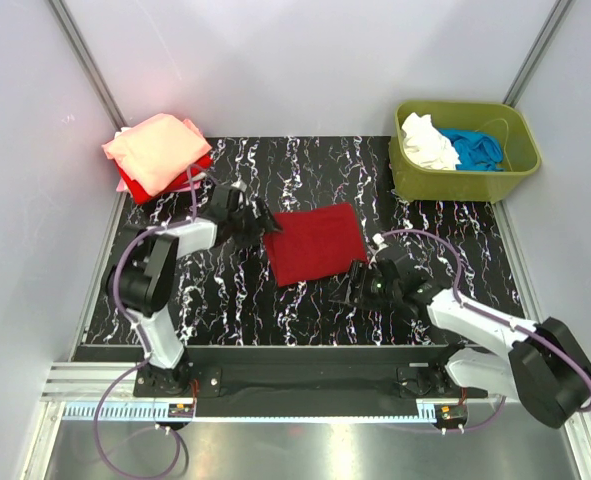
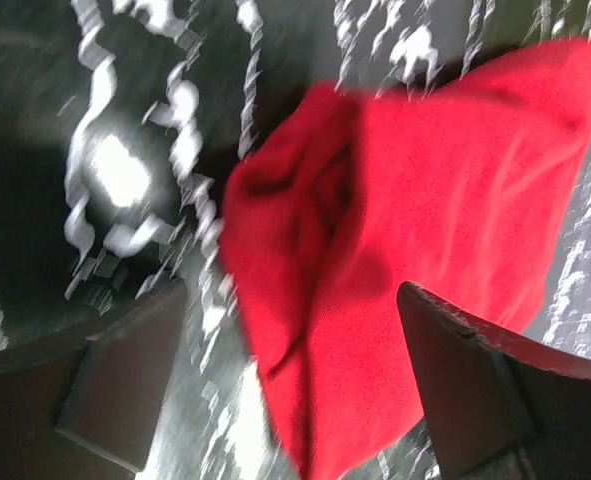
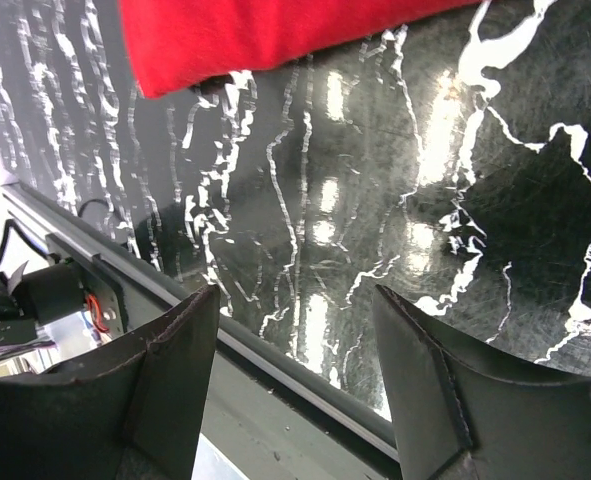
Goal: Fold and stack the t-shirts
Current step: Neatly place the folded tshirt to the corner
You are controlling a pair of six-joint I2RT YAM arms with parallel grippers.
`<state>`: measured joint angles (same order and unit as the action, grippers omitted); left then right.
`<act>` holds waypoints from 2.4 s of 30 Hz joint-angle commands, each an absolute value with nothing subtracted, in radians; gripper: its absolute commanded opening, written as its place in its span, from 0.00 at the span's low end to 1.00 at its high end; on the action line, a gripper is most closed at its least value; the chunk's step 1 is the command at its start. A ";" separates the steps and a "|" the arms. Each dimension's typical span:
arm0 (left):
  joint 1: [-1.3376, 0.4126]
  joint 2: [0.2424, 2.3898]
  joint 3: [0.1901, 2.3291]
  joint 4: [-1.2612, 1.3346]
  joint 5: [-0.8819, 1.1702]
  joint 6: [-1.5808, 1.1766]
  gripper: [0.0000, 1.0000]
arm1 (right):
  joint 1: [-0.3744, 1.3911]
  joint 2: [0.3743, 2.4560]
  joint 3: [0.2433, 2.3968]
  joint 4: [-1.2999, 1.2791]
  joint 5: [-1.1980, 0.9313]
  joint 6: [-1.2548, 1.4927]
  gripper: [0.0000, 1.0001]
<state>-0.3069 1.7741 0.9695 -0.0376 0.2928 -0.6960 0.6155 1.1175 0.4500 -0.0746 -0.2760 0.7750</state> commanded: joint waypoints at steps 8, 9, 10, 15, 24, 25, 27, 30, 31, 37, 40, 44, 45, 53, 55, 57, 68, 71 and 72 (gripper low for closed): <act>-0.299 1.898 0.901 0.228 0.442 -0.814 0.60 | 0.624 1.215 0.497 -0.015 -0.299 0.776 0.70; -0.299 1.898 0.890 0.263 0.449 -0.821 0.55 | 0.624 1.223 0.500 -0.017 -0.301 0.775 0.70; -0.301 1.922 0.875 0.331 0.493 -0.837 0.44 | 0.624 1.224 0.502 -0.017 -0.301 0.776 0.70; -0.301 1.965 0.910 0.417 0.598 -0.859 0.18 | 0.624 1.223 0.502 -0.017 -0.301 0.775 0.70; -0.246 1.898 1.080 0.255 0.653 -0.807 0.00 | 0.624 1.198 0.486 -0.012 -0.287 0.781 0.70; -0.238 1.890 1.103 0.179 0.652 -0.792 0.00 | 0.624 1.195 0.485 -0.011 -0.287 0.784 0.70; -0.213 1.876 1.196 0.097 0.644 -0.741 0.00 | 0.624 1.195 0.483 -0.011 -0.284 0.784 0.70; -0.180 1.868 1.319 -0.036 0.635 -0.695 0.00 | 0.624 1.190 0.482 -0.009 -0.282 0.782 0.70; -0.170 1.868 1.350 -0.098 0.632 -0.686 0.00 | 0.623 1.189 0.480 -0.009 -0.284 0.784 0.70; -0.097 1.922 1.636 -0.312 0.614 -0.612 0.00 | 0.624 1.177 0.469 -0.009 -0.281 0.785 0.71; -0.060 1.979 1.779 -0.383 0.609 -0.604 0.00 | 0.624 1.173 0.463 -0.009 -0.281 0.785 0.71; -0.022 2.048 1.923 -0.411 0.617 -0.624 0.00 | 0.623 1.172 0.460 0.026 -0.279 0.782 0.70; -0.017 2.066 1.952 -0.413 0.620 -0.630 0.00 | 0.623 1.172 0.459 0.029 -0.282 0.781 0.70; 0.023 2.235 2.259 -0.430 0.637 -0.727 0.00 | 0.624 1.175 0.454 0.041 -0.282 0.775 0.71; 0.025 2.256 2.313 -0.402 0.649 -0.747 0.00 | 0.621 1.180 0.454 0.044 -0.285 0.775 0.71; 0.028 2.270 2.374 -0.410 0.644 -0.753 0.00 | 0.618 1.181 0.454 0.048 -0.287 0.773 0.71; 0.104 2.261 2.407 -0.348 0.644 -0.816 0.00 | 0.615 1.178 0.448 0.055 -0.290 0.778 0.71; 0.126 2.261 2.419 -0.315 0.670 -0.854 0.00 | 0.615 1.174 0.445 0.058 -0.290 0.779 0.71; 0.127 2.260 2.422 -0.296 0.673 -0.862 0.00 | 0.615 1.175 0.445 0.058 -0.290 0.779 0.71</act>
<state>0.1112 2.3032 2.3466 -0.4271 0.6178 -0.8047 0.6151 1.1931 0.4484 0.0158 -0.2909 0.7795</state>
